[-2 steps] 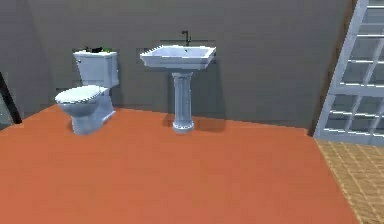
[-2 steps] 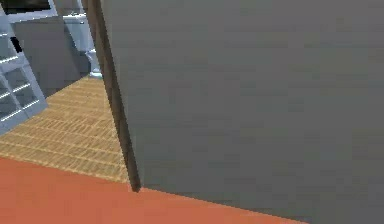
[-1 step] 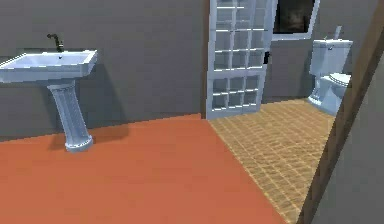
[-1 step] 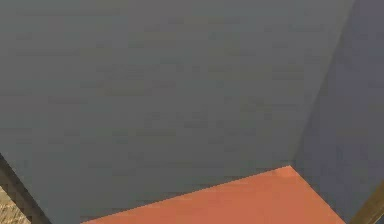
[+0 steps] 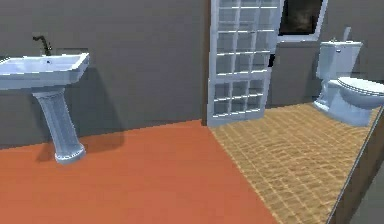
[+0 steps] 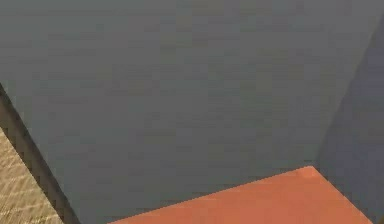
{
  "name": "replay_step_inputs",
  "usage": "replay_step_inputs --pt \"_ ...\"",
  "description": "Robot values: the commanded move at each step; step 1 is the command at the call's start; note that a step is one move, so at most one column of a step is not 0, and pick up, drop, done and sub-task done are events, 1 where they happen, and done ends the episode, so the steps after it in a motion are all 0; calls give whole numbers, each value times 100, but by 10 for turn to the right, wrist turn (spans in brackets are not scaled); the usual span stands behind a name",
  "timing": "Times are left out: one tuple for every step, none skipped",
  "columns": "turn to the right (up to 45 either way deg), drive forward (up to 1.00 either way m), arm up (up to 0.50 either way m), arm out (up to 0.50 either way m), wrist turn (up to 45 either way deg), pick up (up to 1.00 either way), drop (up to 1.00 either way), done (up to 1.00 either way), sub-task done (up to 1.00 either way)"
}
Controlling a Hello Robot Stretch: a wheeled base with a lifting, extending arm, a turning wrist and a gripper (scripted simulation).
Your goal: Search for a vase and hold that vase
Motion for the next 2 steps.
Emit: replay_step_inputs --pt "-30 0 0 0 0 0 0 0 0" --pt "0 60 0 0 0 0 0 0 0"
